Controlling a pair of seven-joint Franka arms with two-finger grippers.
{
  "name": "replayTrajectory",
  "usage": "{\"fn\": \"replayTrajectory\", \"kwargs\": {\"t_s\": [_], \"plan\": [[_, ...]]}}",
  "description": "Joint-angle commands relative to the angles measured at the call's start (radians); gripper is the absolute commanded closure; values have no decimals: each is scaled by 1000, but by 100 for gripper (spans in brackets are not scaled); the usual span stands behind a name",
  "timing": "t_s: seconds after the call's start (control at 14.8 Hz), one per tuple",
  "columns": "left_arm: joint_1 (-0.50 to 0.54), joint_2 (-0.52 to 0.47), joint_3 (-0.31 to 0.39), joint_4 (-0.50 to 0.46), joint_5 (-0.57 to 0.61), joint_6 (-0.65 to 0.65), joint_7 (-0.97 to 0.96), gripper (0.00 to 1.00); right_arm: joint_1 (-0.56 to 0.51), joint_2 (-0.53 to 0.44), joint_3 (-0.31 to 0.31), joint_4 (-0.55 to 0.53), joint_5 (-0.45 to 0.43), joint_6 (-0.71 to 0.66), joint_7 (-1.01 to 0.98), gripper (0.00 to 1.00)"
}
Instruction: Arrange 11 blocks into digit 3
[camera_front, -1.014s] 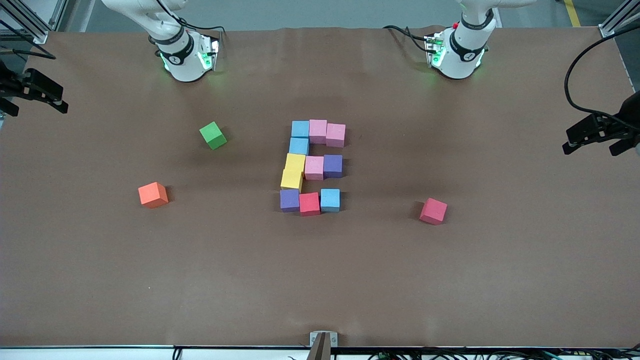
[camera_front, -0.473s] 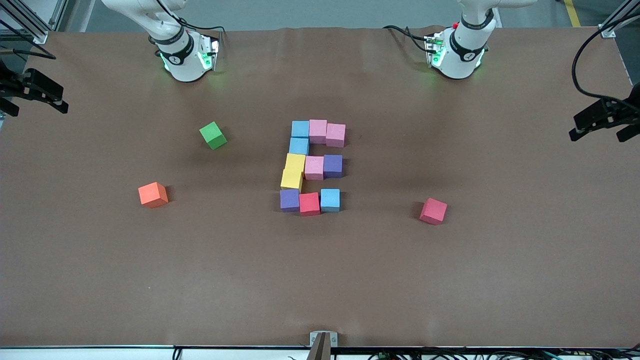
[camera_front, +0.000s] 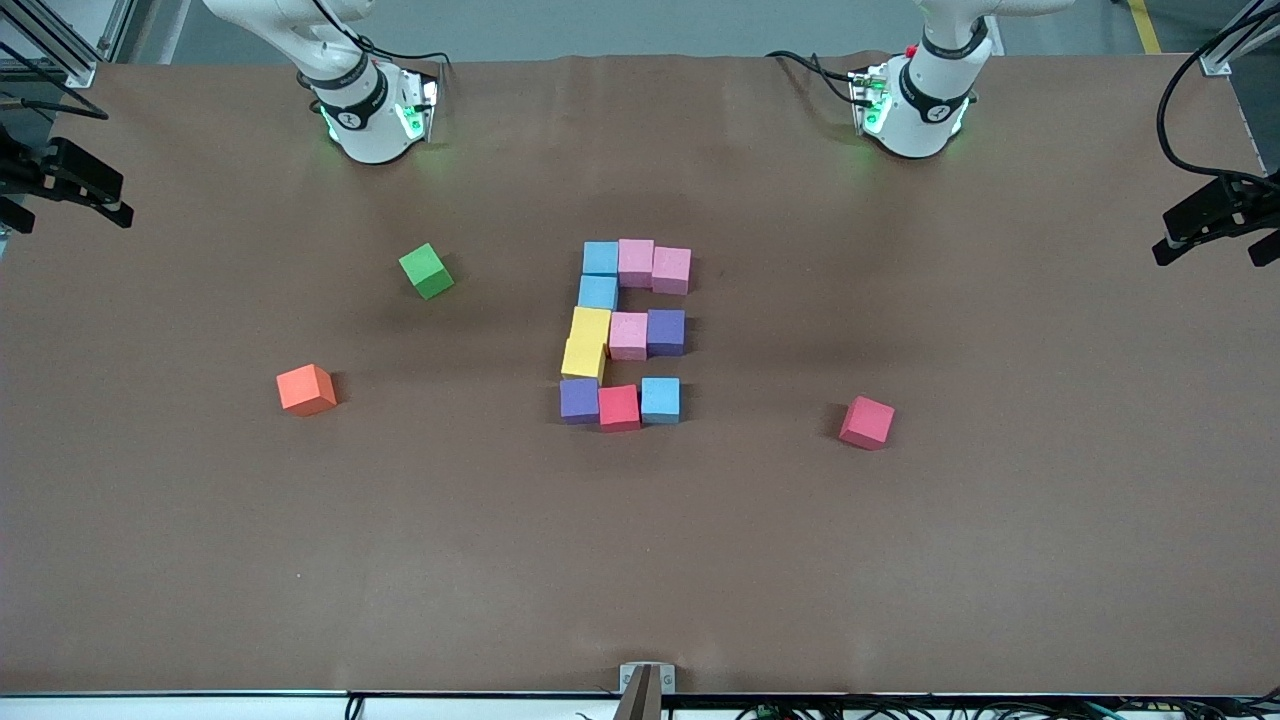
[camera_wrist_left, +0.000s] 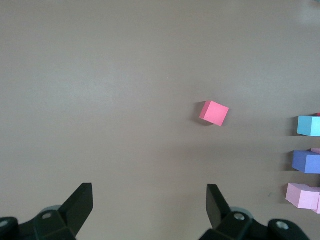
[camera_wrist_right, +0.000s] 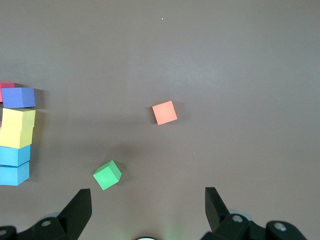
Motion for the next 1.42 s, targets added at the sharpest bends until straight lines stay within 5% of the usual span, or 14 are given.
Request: {"fn": "replayTrajectory", "kwargs": {"t_s": [0.0, 1.35], "plan": [[-5, -25, 7, -12, -5, -6, 7, 0, -11, -21, 4, -24, 8, 8, -5, 0], [-14, -23, -15, -13, 31, -6, 5, 0, -47, -18, 7, -26, 10, -36, -2, 0]]}}
